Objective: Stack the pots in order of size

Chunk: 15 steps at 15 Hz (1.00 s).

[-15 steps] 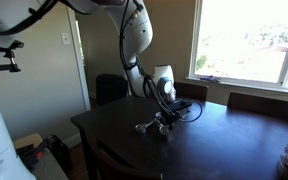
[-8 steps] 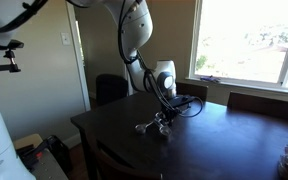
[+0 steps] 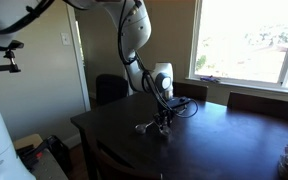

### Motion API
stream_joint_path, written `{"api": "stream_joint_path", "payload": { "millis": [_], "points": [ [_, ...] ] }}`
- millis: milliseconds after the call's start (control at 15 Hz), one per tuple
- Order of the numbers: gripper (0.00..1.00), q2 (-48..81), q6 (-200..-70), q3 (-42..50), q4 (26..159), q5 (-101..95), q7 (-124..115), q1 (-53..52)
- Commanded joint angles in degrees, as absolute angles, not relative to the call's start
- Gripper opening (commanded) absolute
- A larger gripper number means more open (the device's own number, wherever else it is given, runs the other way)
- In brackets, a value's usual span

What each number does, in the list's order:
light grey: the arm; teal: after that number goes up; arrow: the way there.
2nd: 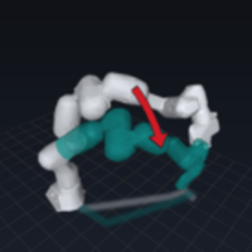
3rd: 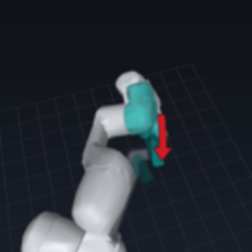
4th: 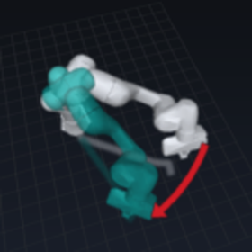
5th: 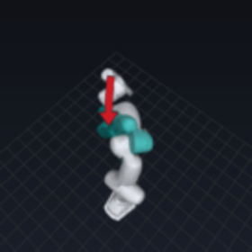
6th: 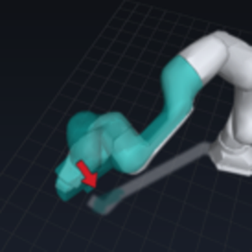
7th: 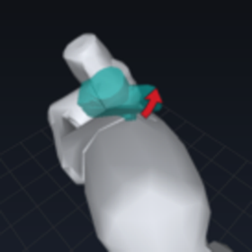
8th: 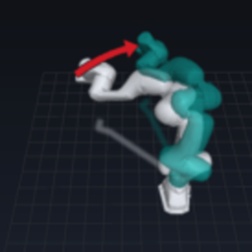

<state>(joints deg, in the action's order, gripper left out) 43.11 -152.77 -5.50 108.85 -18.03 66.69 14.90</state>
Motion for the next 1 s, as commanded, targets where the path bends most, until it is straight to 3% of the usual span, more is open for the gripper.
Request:
{"api": "stream_joint_path", "payload": {
  "millis": [0,133,267,933],
  "points": [
    [0.82,43.6,-152.0,-5.0,107.5,-17.1,69.2,13.8],
    [0.95,44.9,-150.5,-4.9,105.5,-16.9,69.4,13.3],
    [1.0,46.3,-149.3,-4.6,103.5,-16.8,69.0,12.7],
    [1.0,49.3,-144.6,-3.7,97.4,-16.5,68.8,12.7]
  ]
}}
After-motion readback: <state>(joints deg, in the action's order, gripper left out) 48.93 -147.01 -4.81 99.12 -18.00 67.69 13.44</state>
